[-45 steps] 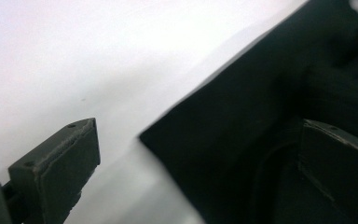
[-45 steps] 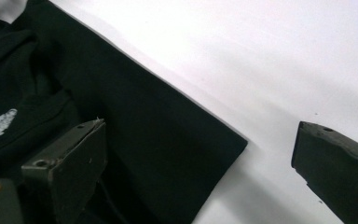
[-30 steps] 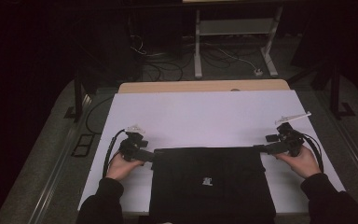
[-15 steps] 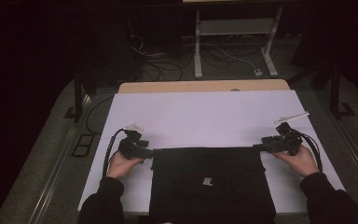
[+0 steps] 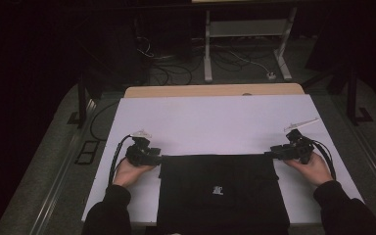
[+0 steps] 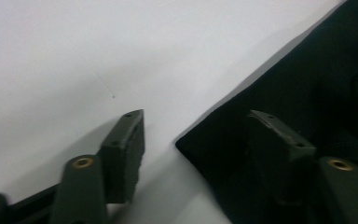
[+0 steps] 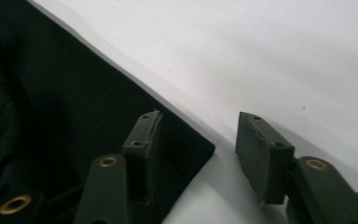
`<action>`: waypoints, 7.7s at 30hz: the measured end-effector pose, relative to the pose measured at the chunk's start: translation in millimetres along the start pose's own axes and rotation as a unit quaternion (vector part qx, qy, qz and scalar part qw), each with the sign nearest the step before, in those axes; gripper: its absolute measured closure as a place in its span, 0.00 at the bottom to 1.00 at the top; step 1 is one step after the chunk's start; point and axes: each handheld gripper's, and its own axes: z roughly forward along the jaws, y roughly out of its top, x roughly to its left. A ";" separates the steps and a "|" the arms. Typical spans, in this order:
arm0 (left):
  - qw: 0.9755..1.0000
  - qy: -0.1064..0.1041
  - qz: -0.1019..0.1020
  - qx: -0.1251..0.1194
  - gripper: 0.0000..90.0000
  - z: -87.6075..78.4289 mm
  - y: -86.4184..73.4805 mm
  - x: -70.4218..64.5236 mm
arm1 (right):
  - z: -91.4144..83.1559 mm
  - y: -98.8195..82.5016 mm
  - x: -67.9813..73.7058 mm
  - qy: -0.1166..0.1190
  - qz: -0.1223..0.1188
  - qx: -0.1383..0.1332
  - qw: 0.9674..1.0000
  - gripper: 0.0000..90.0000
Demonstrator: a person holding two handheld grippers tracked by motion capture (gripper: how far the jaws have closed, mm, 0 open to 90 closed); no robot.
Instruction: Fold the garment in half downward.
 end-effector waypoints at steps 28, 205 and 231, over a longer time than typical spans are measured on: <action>0.997 0.035 0.062 0.039 0.94 2.3 6.0 -22.1 | 2.3 -0.4 7.2 -0.008 -0.009 0.018 1.000 0.97; 0.991 0.126 0.006 -0.039 0.00 30.1 139.8 25.8 | 0.3 136.0 -34.1 -0.087 0.043 -0.099 0.990 0.14; 0.991 0.098 0.030 -0.084 0.00 27.0 146.2 2.1 | -0.6 142.1 3.1 -0.050 -0.009 -0.109 0.993 0.00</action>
